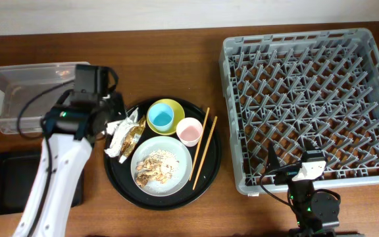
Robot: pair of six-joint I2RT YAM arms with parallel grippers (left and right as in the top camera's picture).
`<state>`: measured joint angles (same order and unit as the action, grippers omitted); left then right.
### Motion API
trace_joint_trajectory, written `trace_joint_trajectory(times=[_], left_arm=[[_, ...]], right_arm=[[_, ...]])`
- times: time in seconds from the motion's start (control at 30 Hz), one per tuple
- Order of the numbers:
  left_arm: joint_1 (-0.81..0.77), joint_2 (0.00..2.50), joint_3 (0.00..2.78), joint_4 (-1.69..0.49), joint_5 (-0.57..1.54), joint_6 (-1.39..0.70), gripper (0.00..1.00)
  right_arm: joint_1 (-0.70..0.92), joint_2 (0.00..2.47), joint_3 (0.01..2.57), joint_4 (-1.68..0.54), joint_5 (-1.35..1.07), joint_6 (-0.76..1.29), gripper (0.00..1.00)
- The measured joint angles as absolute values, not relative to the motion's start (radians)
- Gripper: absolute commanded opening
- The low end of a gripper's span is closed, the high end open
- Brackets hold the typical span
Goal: Sort waste into correct bins and load items into the dishwasher rack
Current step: 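Grasp the white tissue with the left gripper and lift it, then move the tissue left and drop it into the clear plastic bin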
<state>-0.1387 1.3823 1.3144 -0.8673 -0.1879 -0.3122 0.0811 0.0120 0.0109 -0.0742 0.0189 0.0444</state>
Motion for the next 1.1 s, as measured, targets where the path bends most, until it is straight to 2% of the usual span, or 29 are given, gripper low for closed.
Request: trace_joint_trajectory(times=[0.13,0.33,0.37,0.43,0.47,0.53,0.73,0.8,0.93,0.97,1.0,1.1], left_arm=[[-0.089,1.358,1.32,-0.686,-0.361,-0.347,0.01],[0.112,1.418,1.32,-0.363,-0.505,-0.363,0.03],[0.147,1.445,1.321,-0.33,-0.515,-0.364,0.11],[0.202,1.525,1.322,-0.319,-0.526,-0.368,0.53],[0.224,1.581,1.322,-0.315,-0.531,-0.361,0.57],[0.251,1.679,1.321,-0.3,-0.531,-0.344,0.74],[0.237,1.658,1.32,-0.368,-0.482,-0.331,0.74],[0.22,1.589,1.321,-0.481,-0.327,-0.329,0.74],[0.168,1.435,1.324,-0.683,0.177,-0.328,0.73],[0.147,1.431,1.325,-0.716,0.236,-0.32,0.72],[0.114,1.435,1.325,-0.772,0.289,-0.295,0.7],[-0.01,1.453,1.324,-0.879,0.336,-0.22,0.52]], right_arm=[[0.081,0.012,0.011,-0.074,0.019,0.044,0.98],[0.081,0.012,0.011,-0.074,0.019,0.044,0.98],[0.081,0.012,0.011,-0.074,0.019,0.044,0.98],[0.081,0.012,0.011,-0.075,0.019,0.044,0.98],[0.081,0.012,0.011,-0.074,0.019,0.044,0.98],[0.081,0.012,0.011,-0.074,0.019,0.044,0.98],[0.081,0.012,0.011,-0.074,0.019,0.044,0.98],[0.081,0.012,0.011,-0.074,0.019,0.044,0.98],[0.081,0.012,0.011,-0.075,0.019,0.044,0.98],[0.081,0.012,0.011,-0.074,0.019,0.044,0.98],[0.081,0.012,0.011,-0.075,0.019,0.044,0.98],[0.081,0.012,0.011,-0.075,0.019,0.044,0.98]])
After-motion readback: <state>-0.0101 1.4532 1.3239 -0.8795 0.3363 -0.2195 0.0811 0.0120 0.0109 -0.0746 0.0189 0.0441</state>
